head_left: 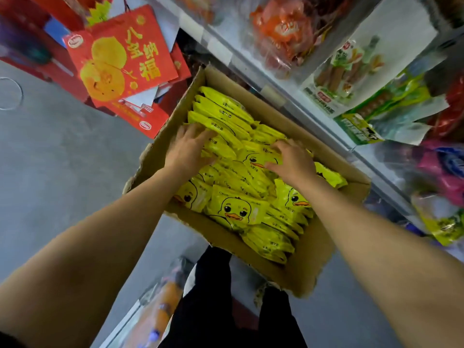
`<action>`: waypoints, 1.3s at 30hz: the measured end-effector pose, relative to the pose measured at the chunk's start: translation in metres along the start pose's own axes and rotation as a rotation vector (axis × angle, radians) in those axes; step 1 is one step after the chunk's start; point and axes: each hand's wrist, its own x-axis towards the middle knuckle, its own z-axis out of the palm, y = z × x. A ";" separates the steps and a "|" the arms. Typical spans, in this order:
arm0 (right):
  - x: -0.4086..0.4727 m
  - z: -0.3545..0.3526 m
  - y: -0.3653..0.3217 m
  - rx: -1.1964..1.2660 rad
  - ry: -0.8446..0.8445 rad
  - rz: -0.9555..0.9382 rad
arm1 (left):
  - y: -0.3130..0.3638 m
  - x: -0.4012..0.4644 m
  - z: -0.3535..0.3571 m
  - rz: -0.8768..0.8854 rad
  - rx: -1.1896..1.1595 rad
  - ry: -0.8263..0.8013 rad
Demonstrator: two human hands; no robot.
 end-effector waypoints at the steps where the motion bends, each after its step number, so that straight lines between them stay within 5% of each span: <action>1: 0.001 0.003 0.000 -0.022 0.018 -0.005 | -0.002 0.000 0.003 0.000 0.036 0.006; 10: -0.001 0.017 0.004 -0.089 0.098 0.011 | -0.003 -0.001 0.003 0.021 0.192 0.118; 20: -0.056 -0.019 0.023 0.363 0.090 0.020 | 0.042 -0.056 -0.008 0.014 -0.434 -0.007; 33: -0.227 -0.116 0.135 0.567 0.457 0.008 | 0.240 -0.161 -0.056 0.196 -0.412 0.112; 39: -0.336 -0.171 0.204 0.819 0.646 -0.002 | 0.351 -0.208 -0.075 0.324 -0.464 0.034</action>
